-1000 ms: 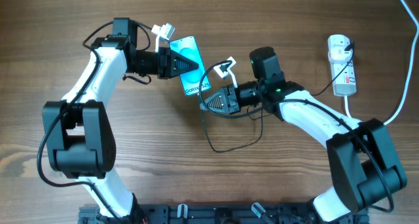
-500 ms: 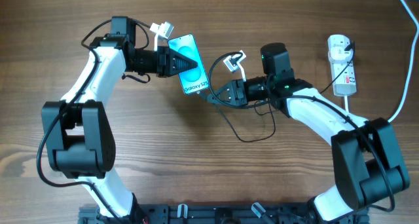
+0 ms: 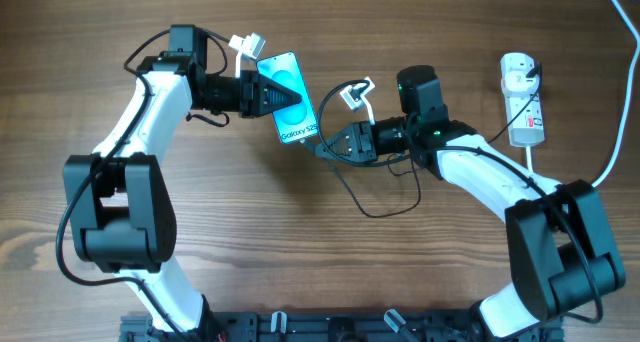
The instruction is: Plug charger to phone and switch on socket
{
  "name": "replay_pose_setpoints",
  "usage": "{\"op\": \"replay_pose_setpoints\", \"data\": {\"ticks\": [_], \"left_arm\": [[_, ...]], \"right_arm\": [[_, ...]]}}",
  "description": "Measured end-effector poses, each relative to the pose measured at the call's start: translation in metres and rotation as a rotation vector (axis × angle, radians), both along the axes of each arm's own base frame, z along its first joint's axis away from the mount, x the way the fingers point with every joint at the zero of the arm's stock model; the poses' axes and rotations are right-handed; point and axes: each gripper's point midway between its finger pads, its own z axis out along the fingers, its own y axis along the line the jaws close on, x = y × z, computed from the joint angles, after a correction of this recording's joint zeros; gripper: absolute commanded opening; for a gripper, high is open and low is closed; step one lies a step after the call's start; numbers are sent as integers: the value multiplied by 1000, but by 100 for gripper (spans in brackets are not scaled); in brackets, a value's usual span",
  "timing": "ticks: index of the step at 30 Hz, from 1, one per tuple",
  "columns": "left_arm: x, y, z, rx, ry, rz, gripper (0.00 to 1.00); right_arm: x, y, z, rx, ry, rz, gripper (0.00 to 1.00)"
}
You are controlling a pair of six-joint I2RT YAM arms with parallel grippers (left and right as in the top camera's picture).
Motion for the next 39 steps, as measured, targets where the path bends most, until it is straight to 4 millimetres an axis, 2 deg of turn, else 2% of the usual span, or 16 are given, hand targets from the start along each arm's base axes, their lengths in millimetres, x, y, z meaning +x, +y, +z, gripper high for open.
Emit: {"op": "replay_pose_setpoints", "data": {"ticks": [5,13,18,24,28,32,34,37,39], "left_arm": [[0,0,0,-1,-4,0,4],[0,-1,3,-12,-5,-3,4],[0,-1,3,-12,-9,-4,4],[-5,-9,0,0,1,-24,4],[1,2,-3,16,2,8,4],[4,10,-5,27,2,28,4],[4,10,-6,32,4,29,4],[4,10,-6,35,5,30,4],[5,10,-7,38,4,31,4]], "right_arm": [[0,1,0,0,-5,2,4],[-10,21,0,-2,-68,33,4],[-10,21,0,-1,-60,31,4],[-14,13,-18,-77,-17,17,5],[-22,4,-36,-161,36,11,4],[-19,-31,-75,-386,149,-100,4],[-11,-73,-105,-585,207,-216,4],[-1,-124,-132,-823,209,-341,4],[1,-135,-138,-890,192,-363,4]]}}
